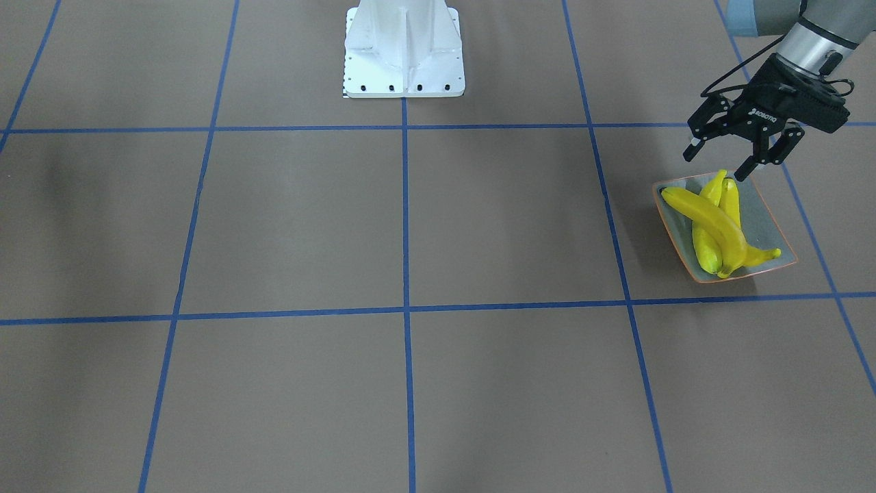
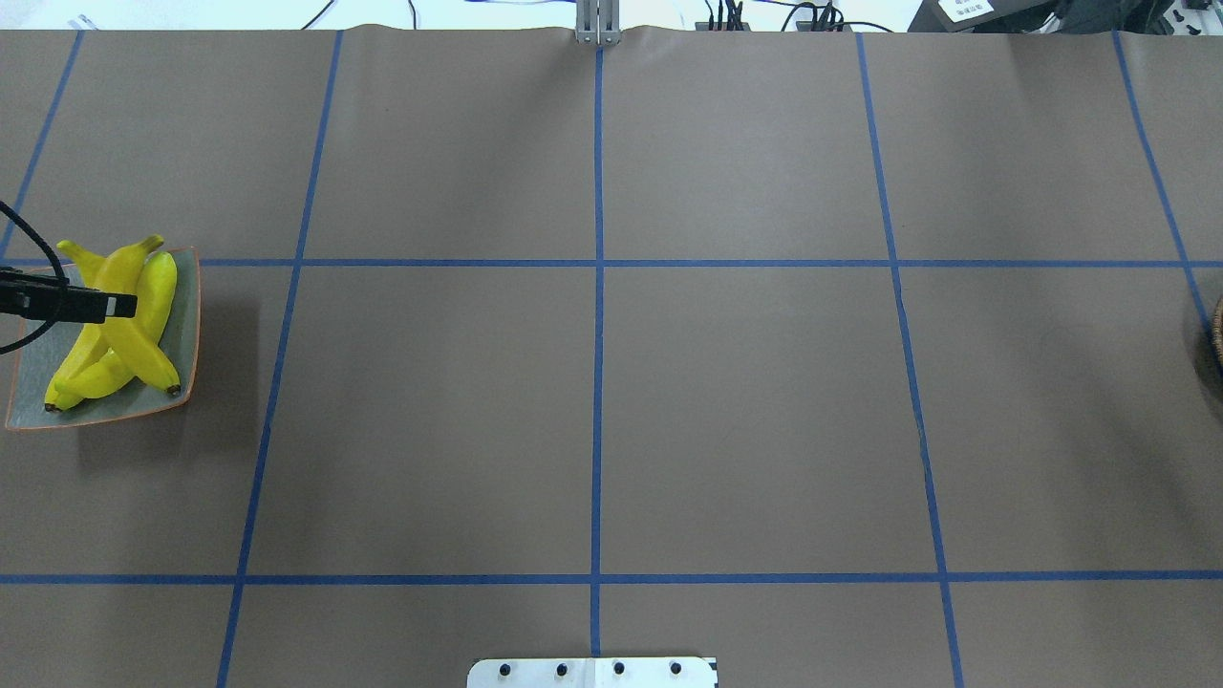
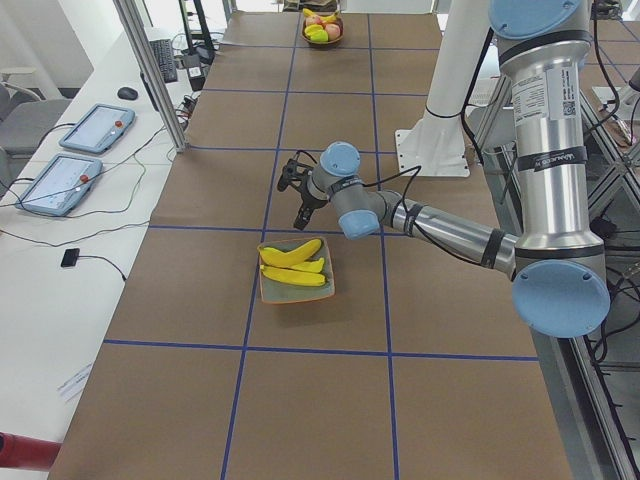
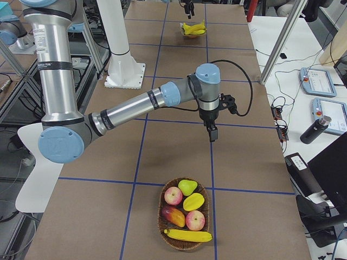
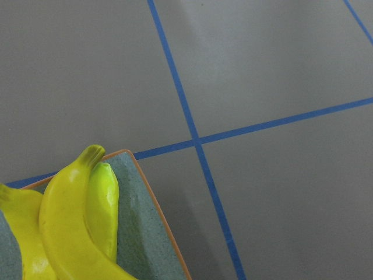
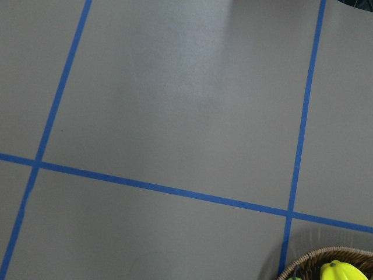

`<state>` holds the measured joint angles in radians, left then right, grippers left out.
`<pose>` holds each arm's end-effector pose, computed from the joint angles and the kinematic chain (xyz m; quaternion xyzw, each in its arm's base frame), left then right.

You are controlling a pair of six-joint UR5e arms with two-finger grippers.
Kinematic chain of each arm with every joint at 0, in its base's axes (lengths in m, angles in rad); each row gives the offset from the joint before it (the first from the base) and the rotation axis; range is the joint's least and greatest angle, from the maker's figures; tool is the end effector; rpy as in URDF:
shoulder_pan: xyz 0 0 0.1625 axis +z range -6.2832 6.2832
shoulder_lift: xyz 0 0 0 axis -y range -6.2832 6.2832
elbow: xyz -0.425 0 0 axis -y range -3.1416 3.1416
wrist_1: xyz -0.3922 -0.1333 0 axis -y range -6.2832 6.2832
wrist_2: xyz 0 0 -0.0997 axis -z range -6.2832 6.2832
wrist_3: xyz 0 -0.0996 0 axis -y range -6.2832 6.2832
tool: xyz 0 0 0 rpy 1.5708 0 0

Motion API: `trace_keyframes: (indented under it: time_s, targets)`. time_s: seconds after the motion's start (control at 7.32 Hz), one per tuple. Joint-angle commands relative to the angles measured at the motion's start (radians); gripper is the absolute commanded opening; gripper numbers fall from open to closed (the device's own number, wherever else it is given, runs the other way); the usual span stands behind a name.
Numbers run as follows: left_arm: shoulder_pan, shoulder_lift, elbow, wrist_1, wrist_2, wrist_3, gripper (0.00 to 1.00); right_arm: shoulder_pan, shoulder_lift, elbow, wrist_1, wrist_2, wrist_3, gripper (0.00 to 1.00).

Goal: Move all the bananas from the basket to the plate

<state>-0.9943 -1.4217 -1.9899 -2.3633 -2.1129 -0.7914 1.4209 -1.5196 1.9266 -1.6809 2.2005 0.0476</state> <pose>0.1700 -0.4118 0.4326 0.2325 0.4873 0.0458 0.8404 -0.0010 -0.5063 0.4795 0.1098 -0.3186 -0.0938 0.9368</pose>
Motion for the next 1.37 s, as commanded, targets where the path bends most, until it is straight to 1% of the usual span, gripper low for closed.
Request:
trace_keyframes:
  time_s: [0.0,0.14,0.27,0.41,0.55,0.82,1.09,1.23]
  targets:
    - [-0.006,-0.017,0.006,0.001,-0.004,0.000,1.00,0.090,-0.074,-0.053,0.001,0.059,-0.230,1.00]
    - [-0.004,-0.019,0.008,0.001,-0.002,0.000,1.00,0.155,-0.079,-0.126,0.001,0.117,-0.324,1.00]
    - [-0.004,-0.020,0.008,0.001,-0.002,0.000,1.00,0.205,-0.080,-0.197,0.027,0.131,-0.350,1.00]
    - [-0.004,-0.026,0.009,0.001,-0.001,0.000,1.00,0.252,-0.085,-0.328,0.178,0.133,-0.341,1.00]
    - [-0.004,-0.026,0.011,0.001,-0.001,0.000,1.00,0.277,-0.027,-0.475,0.313,0.133,-0.287,1.00]
    - [-0.004,-0.028,0.014,-0.001,-0.001,0.000,1.00,0.277,0.027,-0.598,0.428,0.099,-0.107,0.99]
    - [-0.004,-0.028,0.013,-0.001,-0.001,0.000,1.00,0.276,0.032,-0.748,0.615,0.087,-0.037,0.98]
    - [-0.004,-0.028,0.011,-0.002,-0.001,0.000,1.00,0.276,0.041,-0.820,0.703,0.015,-0.032,0.98]
